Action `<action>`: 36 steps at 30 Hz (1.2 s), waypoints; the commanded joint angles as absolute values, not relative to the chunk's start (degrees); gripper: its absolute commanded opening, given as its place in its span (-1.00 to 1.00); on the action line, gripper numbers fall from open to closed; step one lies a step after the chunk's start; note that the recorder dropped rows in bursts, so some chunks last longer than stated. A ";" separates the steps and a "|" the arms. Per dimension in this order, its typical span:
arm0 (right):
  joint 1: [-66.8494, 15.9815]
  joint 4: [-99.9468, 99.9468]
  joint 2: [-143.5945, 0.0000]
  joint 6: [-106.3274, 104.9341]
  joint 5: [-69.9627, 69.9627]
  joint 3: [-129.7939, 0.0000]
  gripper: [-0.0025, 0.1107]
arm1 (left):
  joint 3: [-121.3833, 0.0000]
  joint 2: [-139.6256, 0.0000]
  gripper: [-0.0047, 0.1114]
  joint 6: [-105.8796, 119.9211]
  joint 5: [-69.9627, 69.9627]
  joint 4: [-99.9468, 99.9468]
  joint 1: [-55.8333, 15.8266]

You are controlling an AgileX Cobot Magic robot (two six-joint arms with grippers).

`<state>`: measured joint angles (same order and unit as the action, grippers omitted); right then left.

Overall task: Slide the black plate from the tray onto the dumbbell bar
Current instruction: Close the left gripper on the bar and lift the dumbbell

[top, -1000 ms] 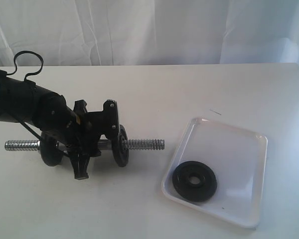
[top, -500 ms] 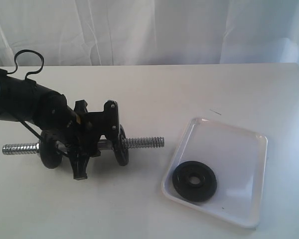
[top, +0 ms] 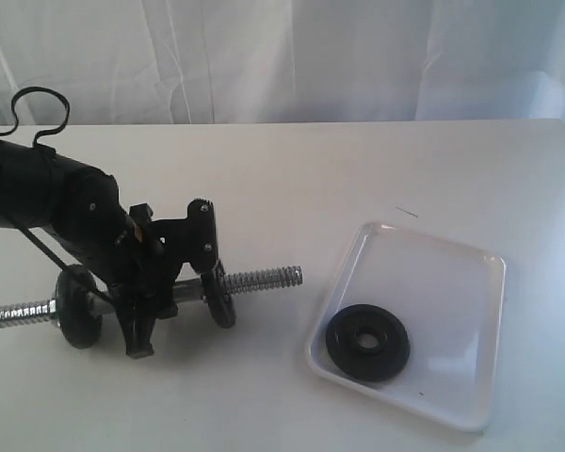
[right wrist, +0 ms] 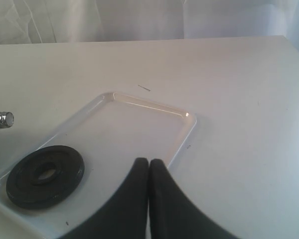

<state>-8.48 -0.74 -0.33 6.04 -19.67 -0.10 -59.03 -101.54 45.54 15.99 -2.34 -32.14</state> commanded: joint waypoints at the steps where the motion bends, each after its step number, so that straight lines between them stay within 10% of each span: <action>1: -8.60 -0.42 0.00 6.22 -19.38 0.00 -0.96 | -59.68 -96.72 -0.92 44.72 15.59 -0.43 -32.16; 36: -8.61 -0.42 0.00 6.22 -19.13 0.00 -0.96 | -59.68 -95.35 -0.92 44.59 17.68 2.89 -32.16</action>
<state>-8.48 -0.74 -0.33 6.04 -19.67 -0.10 -58.33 -98.56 45.13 20.31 1.29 -32.14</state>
